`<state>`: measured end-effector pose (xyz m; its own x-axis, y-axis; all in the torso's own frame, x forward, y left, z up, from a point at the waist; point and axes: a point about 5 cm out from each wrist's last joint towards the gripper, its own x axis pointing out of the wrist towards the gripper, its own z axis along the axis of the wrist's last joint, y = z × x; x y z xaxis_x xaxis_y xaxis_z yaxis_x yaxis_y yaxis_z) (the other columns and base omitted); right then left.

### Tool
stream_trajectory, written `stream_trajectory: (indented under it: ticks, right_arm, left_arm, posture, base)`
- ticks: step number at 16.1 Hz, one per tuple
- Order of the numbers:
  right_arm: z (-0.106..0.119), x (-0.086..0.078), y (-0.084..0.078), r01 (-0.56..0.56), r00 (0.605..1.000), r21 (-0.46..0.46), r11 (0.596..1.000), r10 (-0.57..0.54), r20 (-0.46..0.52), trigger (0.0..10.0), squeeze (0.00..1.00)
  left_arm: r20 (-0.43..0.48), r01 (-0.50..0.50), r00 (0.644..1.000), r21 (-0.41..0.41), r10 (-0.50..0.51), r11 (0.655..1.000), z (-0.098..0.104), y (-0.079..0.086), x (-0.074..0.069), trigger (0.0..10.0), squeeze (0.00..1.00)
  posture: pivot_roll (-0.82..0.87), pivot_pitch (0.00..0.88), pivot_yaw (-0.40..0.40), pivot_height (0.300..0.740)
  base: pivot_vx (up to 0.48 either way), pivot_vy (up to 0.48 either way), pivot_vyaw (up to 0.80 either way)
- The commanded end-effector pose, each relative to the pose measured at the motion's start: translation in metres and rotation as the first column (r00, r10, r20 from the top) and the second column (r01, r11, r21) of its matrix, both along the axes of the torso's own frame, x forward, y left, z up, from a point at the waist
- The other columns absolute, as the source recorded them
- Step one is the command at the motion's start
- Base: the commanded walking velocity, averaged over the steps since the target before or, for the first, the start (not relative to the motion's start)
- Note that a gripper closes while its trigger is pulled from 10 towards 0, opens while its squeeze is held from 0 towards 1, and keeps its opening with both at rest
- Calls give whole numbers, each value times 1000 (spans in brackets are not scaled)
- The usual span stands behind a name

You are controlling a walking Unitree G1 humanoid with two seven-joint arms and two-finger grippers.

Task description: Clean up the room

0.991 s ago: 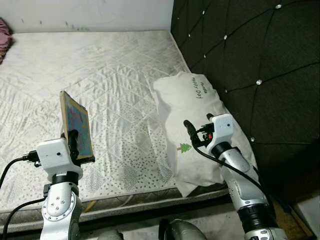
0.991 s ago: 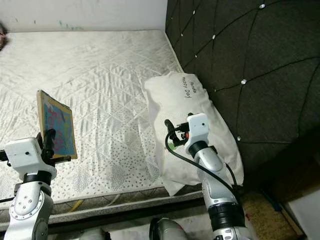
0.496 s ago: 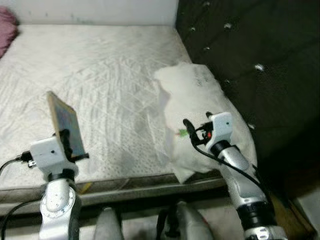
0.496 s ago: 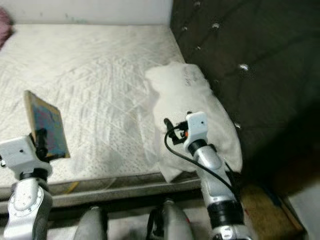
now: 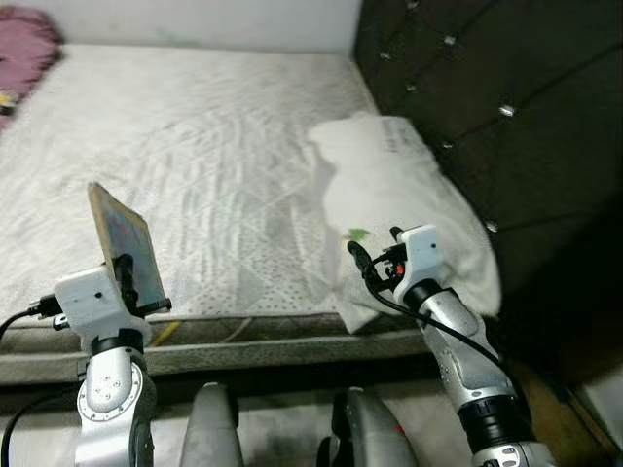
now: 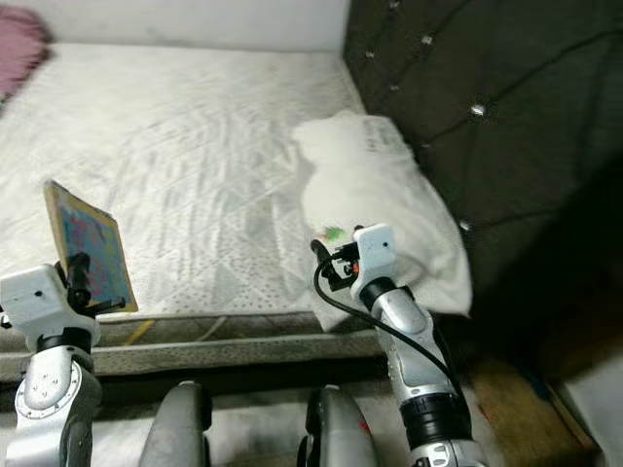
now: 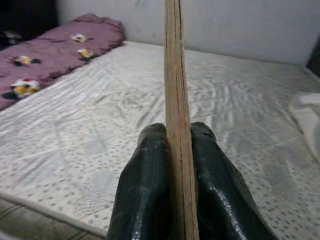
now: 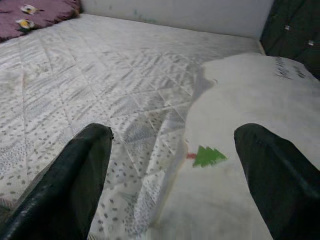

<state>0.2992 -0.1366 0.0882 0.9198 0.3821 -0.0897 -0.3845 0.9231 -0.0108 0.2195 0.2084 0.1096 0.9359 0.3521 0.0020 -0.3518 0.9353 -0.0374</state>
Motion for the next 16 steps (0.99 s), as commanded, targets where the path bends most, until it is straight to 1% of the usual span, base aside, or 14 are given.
stream_trajectory:
  ticks: [1, 2, 4, 7, 12, 16]
  right_arm:
    - [6, 1, 3, -23, 999, -8, 1000, 23, 26, 10000, 0]
    - [6, 0, 7, -48, 998, -49, 998, 49, 35, 10000, 0]
    - [4, -1, 10, -75, 997, -71, 995, 77, 30, 10000, 0]
    - [3, 0, 9, -86, 996, -9, 996, 86, 2, 10000, 0]
    - [4, -1, 10, -102, 995, -5, 995, 102, 10, 10000, 0]
    - [4, -1, 9, -103, 995, 7, 995, 103, 2, 10000, 0]
  left_arm:
    - [62, 13, 998, 3, -14, 1000, 12, -2, 3, 10000, 0]
    - [75, 32, 997, 4, -32, 999, 12, -2, 2, 10000, 0]
    - [67, 37, 997, -5, -37, 999, 11, -3, 1, 10000, 0]
    - [71, 43, 997, -7, -42, 999, 12, -4, 3, 10000, 0]
    - [70, 53, 996, -10, -52, 999, 11, -6, 2, 10000, 0]
    - [75, 64, 995, -12, -63, 998, 11, -7, 4, 10000, 0]
  posture:
    - [8, 77, -60, 657]
    - [3, 77, -59, 657]
    - [3, 77, -60, 657]
    - [4, 78, -62, 657]
    - [1, 81, -62, 657]
    - [-1, 83, -61, 657]
  base:
    - [0, 0, 0]
    - [0, 0, 0]
    - [0, 0, 0]
    - [0, 0, 0]
    - [0, 0, 0]
    - [278, 0, 0]
